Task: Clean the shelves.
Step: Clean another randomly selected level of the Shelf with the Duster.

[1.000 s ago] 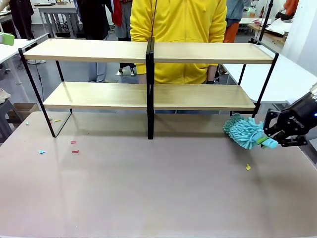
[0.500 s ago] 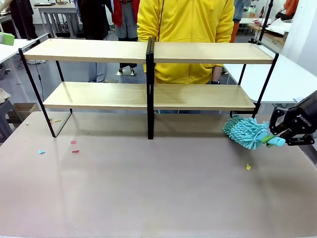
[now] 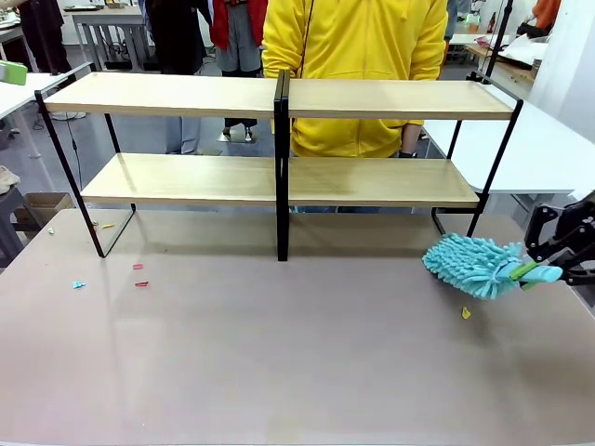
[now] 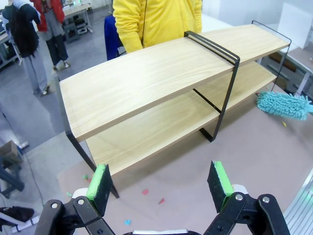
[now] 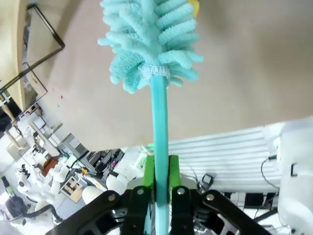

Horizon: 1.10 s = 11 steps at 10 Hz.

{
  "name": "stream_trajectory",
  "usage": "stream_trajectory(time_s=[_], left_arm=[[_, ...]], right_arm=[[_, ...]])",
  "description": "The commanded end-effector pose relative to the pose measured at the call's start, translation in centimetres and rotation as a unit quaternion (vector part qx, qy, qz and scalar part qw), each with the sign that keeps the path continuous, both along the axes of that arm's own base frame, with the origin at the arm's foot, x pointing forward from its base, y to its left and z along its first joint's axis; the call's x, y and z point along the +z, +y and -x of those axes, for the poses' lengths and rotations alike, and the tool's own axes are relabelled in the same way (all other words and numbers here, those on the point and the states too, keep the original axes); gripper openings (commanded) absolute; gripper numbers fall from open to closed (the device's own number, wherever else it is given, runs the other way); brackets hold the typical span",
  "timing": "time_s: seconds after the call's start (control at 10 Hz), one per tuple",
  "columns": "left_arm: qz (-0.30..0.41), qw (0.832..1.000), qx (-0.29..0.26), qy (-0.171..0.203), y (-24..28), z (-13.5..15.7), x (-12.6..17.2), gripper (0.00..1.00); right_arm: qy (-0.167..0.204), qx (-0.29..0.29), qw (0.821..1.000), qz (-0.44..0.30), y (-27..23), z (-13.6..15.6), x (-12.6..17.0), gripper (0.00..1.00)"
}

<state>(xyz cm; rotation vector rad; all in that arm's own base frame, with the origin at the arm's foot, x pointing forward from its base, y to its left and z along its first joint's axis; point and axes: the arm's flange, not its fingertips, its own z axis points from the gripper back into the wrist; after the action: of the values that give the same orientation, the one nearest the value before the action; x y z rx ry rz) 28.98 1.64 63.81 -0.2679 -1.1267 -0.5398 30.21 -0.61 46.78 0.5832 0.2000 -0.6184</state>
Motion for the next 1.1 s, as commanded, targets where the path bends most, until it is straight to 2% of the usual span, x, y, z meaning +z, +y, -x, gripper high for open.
stream_trajectory(time_s=[0.0,0.2,0.3,0.4,0.5,0.6,0.7,0.8,0.9,1.0], left_arm=[[0.000,1.000,0.002,0.000,-0.1,0.0,0.0,1.00],[0.000,1.000,0.002,0.000,-0.1,0.0,0.0,1.00],[0.000,1.000,0.002,0.000,-0.1,0.0,0.0,1.00],[0.000,1.000,0.002,0.000,-0.1,0.0,0.0,1.00],[0.000,1.000,0.002,0.000,-0.1,0.0,0.0,1.00],[0.000,1.000,0.002,0.000,-0.1,0.0,0.0,1.00],[0.000,1.000,0.002,0.000,-0.1,0.0,0.0,1.00],[0.000,1.000,0.002,0.000,-0.1,0.0,0.0,1.00],[0.000,1.000,0.002,0.000,-0.1,0.0,0.0,1.00],[0.000,1.000,0.002,0.000,-0.1,0.0,0.0,1.00]], right_arm=[[0.023,-0.031,0.999,-0.006,1.3,10.3,-4.7,0.13],[0.023,-0.076,0.997,-0.003,-0.5,12.3,-3.4,0.13],[0.007,-0.084,0.996,-0.019,-1.6,12.9,-2.9,0.13],[-0.027,-0.071,0.996,-0.044,-2.1,13.0,-2.1,0.13],[-0.061,-0.018,0.994,-0.093,-2.5,12.4,-1.5,0.13],[-0.087,0.033,0.983,-0.158,-3.5,12.0,-0.8,0.13],[-0.098,0.074,0.967,-0.222,-5.0,11.8,-0.2,0.13],[-0.065,0.128,0.947,-0.286,-6.9,11.6,0.3,0.13],[-0.018,0.209,0.912,-0.352,-8.9,11.4,0.8,0.13],[-0.009,0.305,0.869,-0.391,-11.0,10.9,1.5,0.13]])
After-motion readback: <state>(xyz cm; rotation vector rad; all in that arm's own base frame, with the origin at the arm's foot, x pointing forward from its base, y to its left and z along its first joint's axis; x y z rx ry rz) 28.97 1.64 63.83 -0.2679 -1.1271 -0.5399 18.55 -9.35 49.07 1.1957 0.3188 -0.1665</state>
